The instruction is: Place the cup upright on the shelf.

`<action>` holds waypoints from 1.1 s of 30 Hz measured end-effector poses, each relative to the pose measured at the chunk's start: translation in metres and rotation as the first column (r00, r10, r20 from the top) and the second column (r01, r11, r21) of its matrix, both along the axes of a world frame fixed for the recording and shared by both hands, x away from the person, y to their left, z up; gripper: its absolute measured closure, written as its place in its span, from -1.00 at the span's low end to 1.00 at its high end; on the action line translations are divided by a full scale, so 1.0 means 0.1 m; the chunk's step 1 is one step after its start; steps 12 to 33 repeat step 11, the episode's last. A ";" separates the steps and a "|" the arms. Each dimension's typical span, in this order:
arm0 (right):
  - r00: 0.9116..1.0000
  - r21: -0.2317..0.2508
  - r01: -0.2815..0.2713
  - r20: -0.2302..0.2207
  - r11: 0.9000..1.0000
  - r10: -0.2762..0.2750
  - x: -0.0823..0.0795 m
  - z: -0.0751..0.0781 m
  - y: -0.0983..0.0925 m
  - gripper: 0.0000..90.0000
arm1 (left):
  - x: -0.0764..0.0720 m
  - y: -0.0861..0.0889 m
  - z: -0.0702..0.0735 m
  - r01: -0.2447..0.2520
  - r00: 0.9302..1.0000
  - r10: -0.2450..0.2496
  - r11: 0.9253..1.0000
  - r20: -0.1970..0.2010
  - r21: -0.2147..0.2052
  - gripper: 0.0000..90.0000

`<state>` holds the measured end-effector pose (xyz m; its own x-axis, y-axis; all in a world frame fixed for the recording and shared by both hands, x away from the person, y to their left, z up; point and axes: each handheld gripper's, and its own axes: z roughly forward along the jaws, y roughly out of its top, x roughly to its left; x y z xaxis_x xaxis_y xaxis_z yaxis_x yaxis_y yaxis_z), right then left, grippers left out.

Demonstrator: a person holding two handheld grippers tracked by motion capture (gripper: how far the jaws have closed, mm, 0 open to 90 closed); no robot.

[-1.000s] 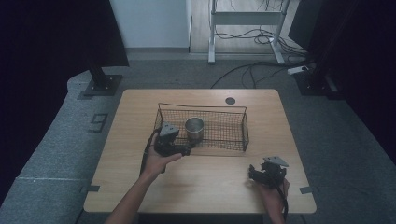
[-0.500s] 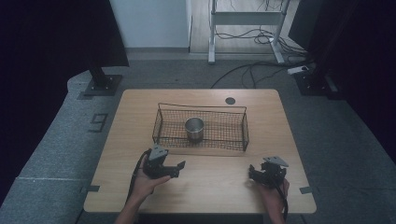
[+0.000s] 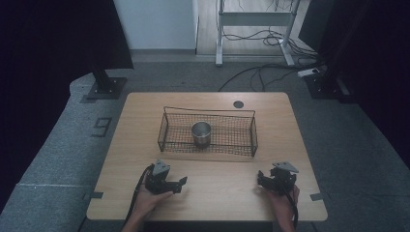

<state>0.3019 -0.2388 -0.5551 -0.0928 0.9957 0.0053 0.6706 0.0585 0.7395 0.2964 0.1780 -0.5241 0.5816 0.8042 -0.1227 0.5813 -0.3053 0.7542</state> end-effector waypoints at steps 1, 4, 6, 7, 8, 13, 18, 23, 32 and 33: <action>1.000 0.000 0.000 0.000 1.000 0.000 0.00 0.00 0.00 -0.70 | 0.01 0.03 0.00 -0.003 1.000 0.003 1.000 -0.006 -0.006 -0.68; 1.000 0.000 0.000 0.000 1.000 0.000 0.00 0.00 0.00 -0.70 | 0.02 0.07 -0.03 -0.018 1.000 0.017 1.000 -0.016 -0.017 -0.68; 1.000 0.001 0.000 0.000 1.000 0.000 0.00 0.00 0.00 -0.70 | 0.04 0.09 -0.05 -0.027 0.999 0.027 0.999 -0.022 -0.017 -0.68; 1.000 0.003 0.002 -0.002 1.000 -0.002 0.00 0.00 0.00 -0.70 | 0.04 0.10 -0.04 -0.031 0.999 0.030 0.999 -0.022 -0.024 -0.68; 1.000 0.001 0.000 0.000 1.000 0.000 0.00 0.00 0.00 -0.70 | 0.03 0.11 -0.04 -0.031 0.999 0.030 0.999 -0.021 -0.032 -0.68; 1.000 0.002 0.001 -0.001 1.000 -0.001 0.00 0.00 0.00 -0.70 | 0.03 0.13 -0.04 -0.029 0.999 0.029 0.999 -0.018 -0.029 -0.68; 1.000 0.002 0.001 -0.001 1.000 -0.001 0.00 0.00 0.00 -0.70 | 0.03 0.13 -0.04 -0.029 0.999 0.029 0.999 -0.018 -0.029 -0.68; 1.000 0.002 0.001 -0.001 1.000 -0.001 0.00 0.00 0.00 -0.70 | 0.03 0.13 -0.04 -0.029 0.999 0.029 0.999 -0.018 -0.029 -0.68; 1.000 0.002 0.001 -0.001 1.000 -0.001 0.00 0.00 0.00 -0.70 | 0.03 0.13 -0.04 -0.029 0.999 0.029 0.999 -0.018 -0.029 -0.68; 1.000 0.002 0.001 -0.001 1.000 -0.001 0.00 0.00 0.00 -0.70 | 0.03 0.13 -0.04 -0.029 0.999 0.029 0.999 -0.018 -0.029 -0.68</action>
